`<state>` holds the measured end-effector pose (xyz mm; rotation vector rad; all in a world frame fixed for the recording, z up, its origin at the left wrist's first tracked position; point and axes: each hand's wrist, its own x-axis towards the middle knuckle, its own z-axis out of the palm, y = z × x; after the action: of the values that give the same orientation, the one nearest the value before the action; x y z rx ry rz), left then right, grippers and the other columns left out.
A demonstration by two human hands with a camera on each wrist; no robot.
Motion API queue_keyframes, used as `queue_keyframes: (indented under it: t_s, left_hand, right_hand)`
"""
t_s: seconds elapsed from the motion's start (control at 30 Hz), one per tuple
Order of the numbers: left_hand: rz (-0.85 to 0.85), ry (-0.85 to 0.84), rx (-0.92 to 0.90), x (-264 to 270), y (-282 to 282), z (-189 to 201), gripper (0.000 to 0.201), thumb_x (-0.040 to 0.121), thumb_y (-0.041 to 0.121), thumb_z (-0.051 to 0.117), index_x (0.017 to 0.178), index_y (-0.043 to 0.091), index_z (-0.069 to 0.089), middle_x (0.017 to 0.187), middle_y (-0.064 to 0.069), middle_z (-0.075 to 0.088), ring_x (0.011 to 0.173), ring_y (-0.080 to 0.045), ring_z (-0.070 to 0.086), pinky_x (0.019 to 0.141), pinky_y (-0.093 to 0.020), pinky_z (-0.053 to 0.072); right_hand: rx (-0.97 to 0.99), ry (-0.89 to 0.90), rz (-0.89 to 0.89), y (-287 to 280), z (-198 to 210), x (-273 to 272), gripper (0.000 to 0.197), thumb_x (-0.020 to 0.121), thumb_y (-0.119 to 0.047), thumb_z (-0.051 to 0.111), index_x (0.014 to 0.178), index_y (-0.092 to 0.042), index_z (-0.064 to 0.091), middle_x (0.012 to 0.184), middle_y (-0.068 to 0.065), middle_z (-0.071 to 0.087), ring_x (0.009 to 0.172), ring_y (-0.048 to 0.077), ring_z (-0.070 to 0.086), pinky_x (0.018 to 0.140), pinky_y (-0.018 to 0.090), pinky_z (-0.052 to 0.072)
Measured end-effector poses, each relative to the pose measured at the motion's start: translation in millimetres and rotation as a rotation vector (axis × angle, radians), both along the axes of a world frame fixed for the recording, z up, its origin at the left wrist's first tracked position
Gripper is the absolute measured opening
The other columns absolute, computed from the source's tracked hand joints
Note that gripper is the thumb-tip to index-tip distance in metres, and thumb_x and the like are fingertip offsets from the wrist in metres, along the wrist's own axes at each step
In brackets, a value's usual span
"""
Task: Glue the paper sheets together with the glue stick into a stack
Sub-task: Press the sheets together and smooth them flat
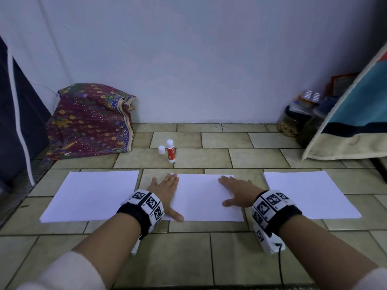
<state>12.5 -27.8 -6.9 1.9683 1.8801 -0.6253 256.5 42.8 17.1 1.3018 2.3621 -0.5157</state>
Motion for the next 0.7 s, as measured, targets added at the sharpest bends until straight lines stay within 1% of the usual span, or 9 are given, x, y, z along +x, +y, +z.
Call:
queue_keyframes:
  t_s: [0.07,0.13,0.27,0.37,0.4,0.5,0.6,0.63,0.7]
  left_hand:
    - [0.036,-0.005,0.002,0.9,2.2,-3.1,0.139,0.065,0.077,0.064,0.149,0.004,-0.019,0.159,-0.006,-0.022,0.147,-0.019,-0.018,0.118,-0.055,0.000]
    - [0.050,-0.026,-0.005,-1.2,4.0,-3.0,0.139,0.065,0.077,0.064,0.149,0.004,-0.019,0.159,-0.006,-0.022,0.147,-0.018,-0.017,0.118,-0.055,0.000]
    - [0.015,-0.053,-0.077,-13.5,7.5,10.0,0.132,0.071,0.068,0.068,0.150,0.010,-0.020,0.159,-0.001,-0.023,0.147,-0.018,-0.019,0.117,-0.057,-0.001]
    - [0.000,-0.060,-0.099,-17.5,4.8,11.3,0.131,0.073,0.061,0.072,0.150,0.012,-0.022,0.158,0.001,-0.026,0.146,-0.019,-0.021,0.116,-0.057,-0.001]
    - [0.000,-0.074,-0.098,-17.0,4.0,10.3,0.131,0.073,0.059,0.072,0.149,0.011,-0.023,0.157,0.001,-0.027,0.146,-0.020,-0.021,0.117,-0.056,0.000]
    - [0.000,-0.089,-0.101,-15.0,2.8,9.1,0.129,0.076,0.055,0.073,0.149,0.009,-0.023,0.157,-0.002,-0.027,0.146,-0.023,-0.022,0.118,-0.052,0.001]
    - [-0.006,-0.085,-0.107,-15.0,4.0,9.2,0.130,0.075,0.056,0.073,0.149,0.008,-0.023,0.157,-0.003,-0.027,0.145,-0.024,-0.022,0.118,-0.053,0.002]
    - [-0.009,-0.085,-0.108,-15.3,4.3,8.4,0.130,0.075,0.056,0.073,0.149,0.008,-0.023,0.157,-0.003,-0.027,0.145,-0.024,-0.022,0.118,-0.053,0.002]
    - [-0.011,-0.084,-0.108,-16.2,4.1,6.9,0.130,0.075,0.057,0.073,0.149,0.008,-0.023,0.157,-0.002,-0.027,0.145,-0.024,-0.022,0.118,-0.053,0.002]
  right_hand:
    - [-0.003,0.003,-0.027,2.0,1.9,6.4,0.088,0.091,-0.048,0.056,0.154,-0.023,-0.002,0.161,-0.003,0.000,0.148,0.017,0.010,0.118,0.051,0.006]
    - [-0.002,0.019,-0.048,3.5,1.2,8.9,0.090,0.091,-0.048,0.057,0.154,-0.021,-0.002,0.161,-0.001,0.001,0.147,0.018,0.011,0.118,0.050,0.005]
    - [0.009,0.097,-0.101,7.1,-3.6,10.2,0.097,0.086,-0.046,0.064,0.152,-0.015,0.001,0.160,0.002,0.012,0.142,0.023,0.027,0.118,0.051,0.010]
    - [-0.014,0.133,-0.132,7.6,-5.1,12.9,0.104,0.084,-0.044,0.067,0.153,-0.012,-0.004,0.161,0.002,0.005,0.144,0.022,0.022,0.118,0.046,0.015]
    - [-0.015,0.146,-0.145,7.9,-4.8,14.1,0.106,0.083,-0.044,0.069,0.153,-0.012,-0.004,0.161,0.002,0.006,0.144,0.023,0.023,0.118,0.045,0.018]
    - [0.020,0.170,-0.146,7.7,-2.7,15.1,0.110,0.078,-0.046,0.073,0.153,-0.011,0.000,0.157,0.007,0.023,0.137,0.026,0.034,0.115,0.041,0.025]
    - [0.054,0.203,-0.147,10.9,-1.3,16.0,0.115,0.070,-0.049,0.079,0.152,-0.014,0.006,0.142,0.008,0.046,0.126,0.026,0.045,0.104,0.035,0.036]
    - [0.051,0.234,-0.158,12.7,-1.9,17.1,0.118,0.066,-0.050,0.082,0.152,-0.015,0.009,0.138,0.007,0.051,0.123,0.026,0.047,0.101,0.034,0.039]
    - [0.021,0.308,-0.183,14.9,-1.5,20.1,0.121,0.061,-0.049,0.085,0.152,-0.016,0.013,0.135,0.003,0.055,0.122,0.022,0.049,0.100,0.031,0.041]
